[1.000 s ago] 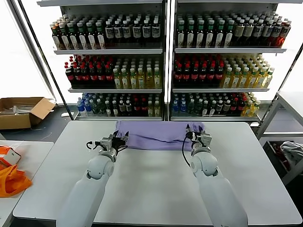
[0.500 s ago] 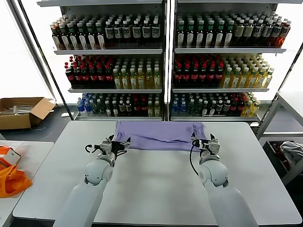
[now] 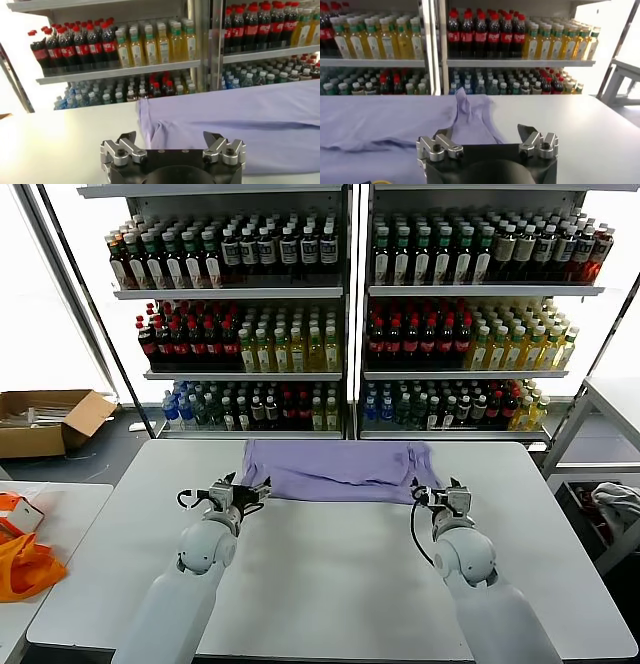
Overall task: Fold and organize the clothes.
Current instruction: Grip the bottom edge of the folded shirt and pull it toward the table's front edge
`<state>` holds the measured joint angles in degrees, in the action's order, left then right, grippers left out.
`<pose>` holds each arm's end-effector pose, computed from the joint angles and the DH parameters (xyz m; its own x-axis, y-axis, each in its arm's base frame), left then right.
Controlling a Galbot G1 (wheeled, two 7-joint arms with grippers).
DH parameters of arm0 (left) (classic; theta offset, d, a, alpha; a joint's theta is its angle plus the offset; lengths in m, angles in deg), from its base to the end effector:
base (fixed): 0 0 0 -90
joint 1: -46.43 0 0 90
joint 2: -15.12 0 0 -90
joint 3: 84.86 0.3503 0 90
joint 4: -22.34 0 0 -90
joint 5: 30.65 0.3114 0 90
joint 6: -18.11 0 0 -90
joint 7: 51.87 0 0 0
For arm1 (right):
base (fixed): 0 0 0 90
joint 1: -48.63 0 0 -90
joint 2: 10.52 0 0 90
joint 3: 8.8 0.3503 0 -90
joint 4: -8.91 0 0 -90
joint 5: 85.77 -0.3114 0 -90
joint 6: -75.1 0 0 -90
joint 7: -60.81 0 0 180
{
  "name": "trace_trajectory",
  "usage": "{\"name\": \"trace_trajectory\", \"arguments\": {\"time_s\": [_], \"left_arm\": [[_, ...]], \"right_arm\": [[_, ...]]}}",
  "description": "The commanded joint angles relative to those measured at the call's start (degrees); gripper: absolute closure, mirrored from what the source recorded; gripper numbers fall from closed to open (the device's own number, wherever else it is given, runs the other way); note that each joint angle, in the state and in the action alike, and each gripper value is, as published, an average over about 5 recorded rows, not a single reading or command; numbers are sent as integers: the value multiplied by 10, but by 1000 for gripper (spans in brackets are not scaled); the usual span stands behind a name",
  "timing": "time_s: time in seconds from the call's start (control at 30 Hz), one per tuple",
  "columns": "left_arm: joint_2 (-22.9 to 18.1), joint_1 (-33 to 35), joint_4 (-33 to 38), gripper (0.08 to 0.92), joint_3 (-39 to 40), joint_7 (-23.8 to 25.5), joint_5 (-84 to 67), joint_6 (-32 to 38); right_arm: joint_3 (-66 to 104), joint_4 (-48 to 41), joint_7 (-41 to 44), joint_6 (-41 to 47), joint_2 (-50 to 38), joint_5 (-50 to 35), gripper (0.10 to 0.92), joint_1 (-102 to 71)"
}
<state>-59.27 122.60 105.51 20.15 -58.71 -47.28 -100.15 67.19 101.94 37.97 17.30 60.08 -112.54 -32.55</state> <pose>0.3843 0.0271 -0.3118 -0.9047 0.0638 0.4213 0.1074 0.9909 0.0806 0.3503 -0.0399 -0.2896 -0.8941 0.1192 0.4316 0.0970 0.9926 -0.0732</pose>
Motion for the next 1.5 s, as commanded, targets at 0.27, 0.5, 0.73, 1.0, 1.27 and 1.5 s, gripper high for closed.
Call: {"name": "trace_trajectory", "arguments": {"time_s": [0.27,0.5,0.73,1.0,1.27,1.5], "left_arm": [[7,5,-12,185,1,-5,-1,-5],[4,13,-18,354,5,-4,3,-6],[3,17,-20,562,5,-4,6,-7],[5,27,-16,787,7,0,10,-8],[6,33,-10,899,10,5,10,-6],[4,36,-4,899,11,10,14,-3]], "right_arm": [[-4,-19,-7,10,2,-5,203,9],[2,-24,-5,9,3,-12,203,3],[9,-34,1,9,7,-22,205,-5],[10,-42,10,8,18,-29,388,-11],[14,-24,17,2,18,-20,621,-24],[18,-17,34,-8,14,-8,821,-31]]}}
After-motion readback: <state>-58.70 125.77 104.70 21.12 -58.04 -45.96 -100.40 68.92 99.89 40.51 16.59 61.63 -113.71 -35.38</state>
